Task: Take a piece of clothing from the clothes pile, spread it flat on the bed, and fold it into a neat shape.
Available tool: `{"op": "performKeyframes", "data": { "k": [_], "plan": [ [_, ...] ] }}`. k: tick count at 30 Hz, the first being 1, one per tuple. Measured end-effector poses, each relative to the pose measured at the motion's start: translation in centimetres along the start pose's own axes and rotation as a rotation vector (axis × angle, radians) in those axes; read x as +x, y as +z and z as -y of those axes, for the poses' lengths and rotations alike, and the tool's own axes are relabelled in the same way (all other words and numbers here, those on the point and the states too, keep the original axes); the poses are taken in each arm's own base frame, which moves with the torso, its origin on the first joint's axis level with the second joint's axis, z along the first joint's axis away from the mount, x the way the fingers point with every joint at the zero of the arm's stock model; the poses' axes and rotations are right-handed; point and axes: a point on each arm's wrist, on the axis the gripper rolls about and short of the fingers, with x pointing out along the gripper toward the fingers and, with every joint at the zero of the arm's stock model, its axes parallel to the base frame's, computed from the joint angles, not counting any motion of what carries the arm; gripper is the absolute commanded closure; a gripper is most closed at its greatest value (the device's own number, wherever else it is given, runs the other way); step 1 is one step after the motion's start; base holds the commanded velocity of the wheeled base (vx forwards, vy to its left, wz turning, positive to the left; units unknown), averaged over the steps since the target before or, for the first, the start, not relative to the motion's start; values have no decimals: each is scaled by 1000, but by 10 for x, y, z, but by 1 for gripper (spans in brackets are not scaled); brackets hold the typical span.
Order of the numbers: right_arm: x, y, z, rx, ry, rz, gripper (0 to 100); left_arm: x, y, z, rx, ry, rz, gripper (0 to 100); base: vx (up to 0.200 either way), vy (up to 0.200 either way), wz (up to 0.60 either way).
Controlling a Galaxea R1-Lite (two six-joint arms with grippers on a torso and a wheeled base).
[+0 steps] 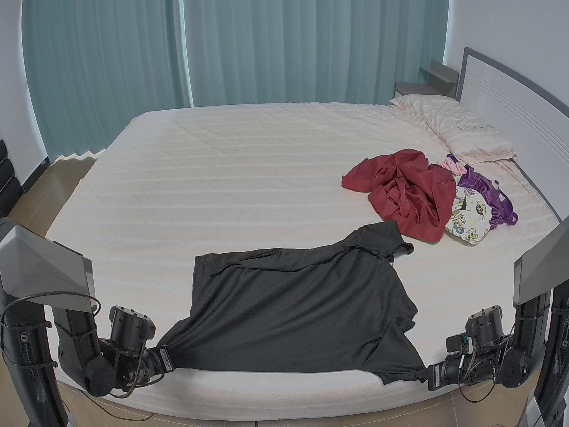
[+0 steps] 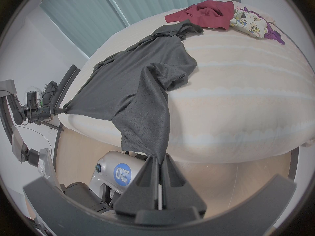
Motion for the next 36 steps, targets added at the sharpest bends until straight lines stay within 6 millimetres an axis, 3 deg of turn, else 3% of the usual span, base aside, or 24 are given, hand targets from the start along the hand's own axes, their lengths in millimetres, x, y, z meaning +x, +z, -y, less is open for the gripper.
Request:
{"op": "performKeyframes", "data": {
  "k": [7,8,9,20,27,36],
  "plan": [
    [0,-2,0,-30,-28,-18,100,1,-17,0,59,17,-65,100,0,0,0],
    [0,-3,0,-32,-35,-24,0,0,-20,-1,69,20,-75,100,0,0,0],
    [1,-4,1,-36,-41,-28,0,0,-21,-1,75,21,-81,0,0,0,0],
    [0,4,1,-55,-51,41,0,-6,-22,-1,89,11,-81,0,0,0,0],
    [-5,24,3,49,-28,216,0,-22,-2,5,39,-91,1,0,0,0,0],
    [4,60,2,247,37,383,0,-33,30,10,-86,-209,105,0,0,0,0]
  ]
}}
